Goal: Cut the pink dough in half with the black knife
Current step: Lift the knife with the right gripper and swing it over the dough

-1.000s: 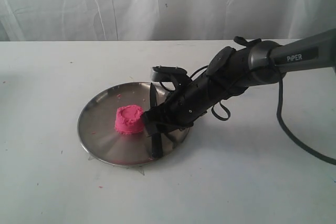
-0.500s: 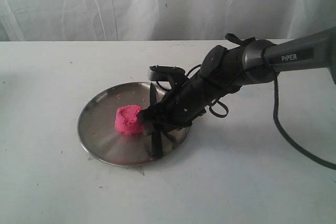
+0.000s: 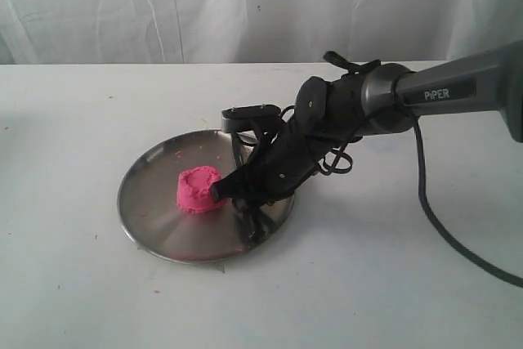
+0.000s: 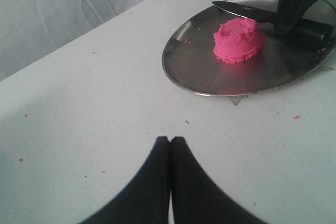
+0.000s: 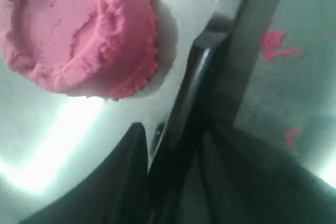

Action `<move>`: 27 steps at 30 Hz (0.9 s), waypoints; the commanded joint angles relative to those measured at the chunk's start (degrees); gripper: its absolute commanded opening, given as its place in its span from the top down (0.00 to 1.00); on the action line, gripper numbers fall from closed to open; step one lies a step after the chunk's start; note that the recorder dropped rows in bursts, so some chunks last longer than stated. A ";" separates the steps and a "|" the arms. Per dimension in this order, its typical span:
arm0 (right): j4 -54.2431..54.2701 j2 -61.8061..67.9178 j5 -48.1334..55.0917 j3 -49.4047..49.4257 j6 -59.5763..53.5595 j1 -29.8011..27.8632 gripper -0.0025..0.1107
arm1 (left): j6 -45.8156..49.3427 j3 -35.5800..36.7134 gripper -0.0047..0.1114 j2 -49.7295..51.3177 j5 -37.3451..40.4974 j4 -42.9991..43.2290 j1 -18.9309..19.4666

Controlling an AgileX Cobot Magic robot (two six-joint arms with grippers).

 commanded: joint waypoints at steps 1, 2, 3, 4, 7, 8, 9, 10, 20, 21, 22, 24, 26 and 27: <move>-5.28 4.23 3.93 1.94 1.54 0.01 0.82 | -0.16 0.22 0.96 -0.25 -0.02 -0.50 -0.14; -5.28 4.23 3.74 1.94 1.54 -0.07 0.86 | -0.16 0.22 0.96 -0.25 -0.02 -0.50 -0.14; -5.28 4.23 3.61 1.85 1.54 -0.21 0.89 | -0.16 0.22 0.96 -0.25 -0.02 -0.50 -0.14; -5.00 4.12 3.61 1.55 1.54 -0.51 0.91 | -0.16 0.22 0.96 -0.25 -0.02 -0.50 -0.14; -5.00 3.72 3.71 0.12 1.66 -0.89 0.94 | -0.16 0.22 0.96 -0.25 -0.02 -0.50 -0.14; -5.00 3.44 4.00 -0.54 1.66 -1.06 0.94 | -0.16 0.22 0.96 -0.25 -0.02 -0.50 -0.14; -5.00 3.02 4.41 -1.21 1.66 -1.21 0.94 | -0.16 0.22 0.96 -0.25 -0.02 -0.50 -0.14; -5.00 2.60 4.95 -1.70 1.66 -1.33 0.94 | -0.16 0.22 0.96 -0.25 -0.02 -0.50 -0.14; -17.49 -12.02 10.86 -3.20 3.34 -1.61 0.94 | -0.16 0.22 0.96 -0.25 -0.02 -0.50 -0.14; -18.82 -13.87 11.24 -3.20 3.37 -1.61 0.94 | -0.16 0.22 0.96 -0.25 -0.02 -0.50 -0.14; -19.83 -15.55 11.38 -3.20 3.47 -1.61 0.94 | -0.16 0.22 0.96 -0.25 -0.02 -0.50 -0.14; -21.07 -18.37 12.32 -3.20 4.11 -1.61 0.94 | -0.16 0.22 0.96 -0.25 -0.02 -0.50 -0.14; -22.71 -20.39 15.26 -3.20 4.21 -0.73 0.94 | -0.16 0.22 0.96 -0.25 -0.02 -0.50 -0.14; -24.05 -21.24 17.69 -3.20 4.21 0.03 0.94 | -0.16 0.22 0.96 -0.25 -0.02 -0.50 -0.14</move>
